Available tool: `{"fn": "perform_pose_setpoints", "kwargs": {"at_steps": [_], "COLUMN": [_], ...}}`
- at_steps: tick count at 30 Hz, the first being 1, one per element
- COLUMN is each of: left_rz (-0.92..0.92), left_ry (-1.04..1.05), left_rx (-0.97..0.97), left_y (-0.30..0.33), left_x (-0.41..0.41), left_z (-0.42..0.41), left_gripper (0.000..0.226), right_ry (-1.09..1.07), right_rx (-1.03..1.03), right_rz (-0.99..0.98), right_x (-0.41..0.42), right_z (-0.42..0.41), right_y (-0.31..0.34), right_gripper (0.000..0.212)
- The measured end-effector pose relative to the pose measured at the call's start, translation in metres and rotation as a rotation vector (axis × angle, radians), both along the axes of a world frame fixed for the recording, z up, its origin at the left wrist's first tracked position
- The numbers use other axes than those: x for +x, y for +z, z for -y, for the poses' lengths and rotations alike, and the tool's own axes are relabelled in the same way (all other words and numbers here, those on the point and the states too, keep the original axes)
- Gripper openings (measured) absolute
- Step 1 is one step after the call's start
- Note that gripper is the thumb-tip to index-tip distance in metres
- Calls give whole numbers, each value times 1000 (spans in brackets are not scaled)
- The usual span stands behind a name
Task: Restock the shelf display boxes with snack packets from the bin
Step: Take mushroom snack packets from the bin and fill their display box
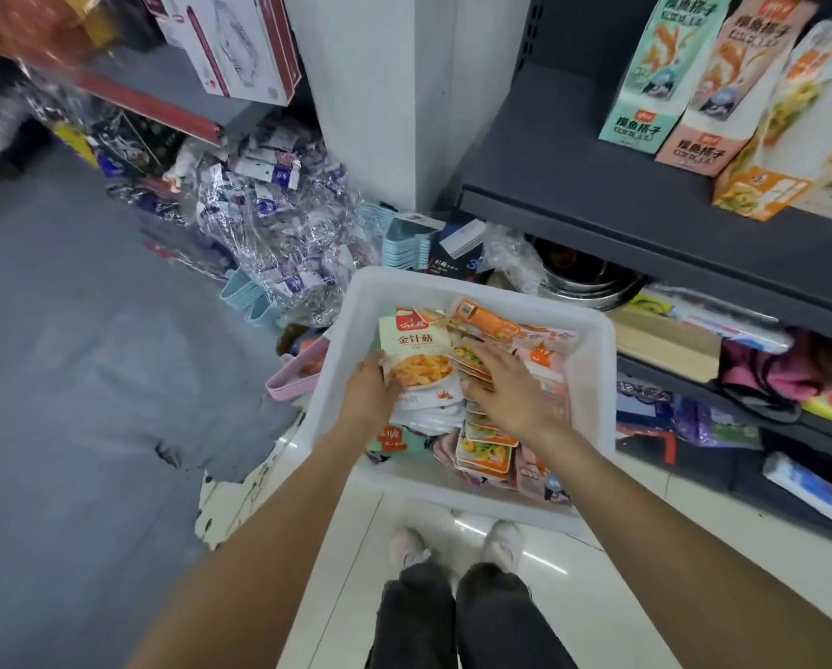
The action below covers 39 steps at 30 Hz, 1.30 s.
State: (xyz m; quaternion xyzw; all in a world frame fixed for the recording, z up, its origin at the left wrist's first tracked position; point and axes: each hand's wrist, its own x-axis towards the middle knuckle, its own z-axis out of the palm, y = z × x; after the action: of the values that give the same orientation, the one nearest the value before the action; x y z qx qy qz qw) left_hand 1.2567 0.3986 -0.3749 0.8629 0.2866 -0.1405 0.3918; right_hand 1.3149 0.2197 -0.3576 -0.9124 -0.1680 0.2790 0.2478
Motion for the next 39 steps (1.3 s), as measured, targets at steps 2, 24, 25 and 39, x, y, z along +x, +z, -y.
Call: {"fn": "perform_pose_setpoints", "kwargs": {"at_steps": [2, 24, 25, 39], "left_rz": [29, 339, 321, -57], "left_ry": [106, 178, 146, 100], "left_rx": [-81, -567, -562, -253], "left_y": [-1, 46, 44, -9], "left_x": [6, -17, -14, 18], "left_z": [-1, -18, -16, -14], "left_gripper": [50, 28, 27, 68], "right_ry": [-15, -369, -416, -684], "right_rx": [-11, 465, 484, 417], "right_rz": [-6, -44, -17, 27], "right_x": [1, -1, 0, 8], "right_z": [-3, -28, -25, 20], "right_y": [-2, 31, 31, 20], "right_gripper": [58, 25, 17, 28]}}
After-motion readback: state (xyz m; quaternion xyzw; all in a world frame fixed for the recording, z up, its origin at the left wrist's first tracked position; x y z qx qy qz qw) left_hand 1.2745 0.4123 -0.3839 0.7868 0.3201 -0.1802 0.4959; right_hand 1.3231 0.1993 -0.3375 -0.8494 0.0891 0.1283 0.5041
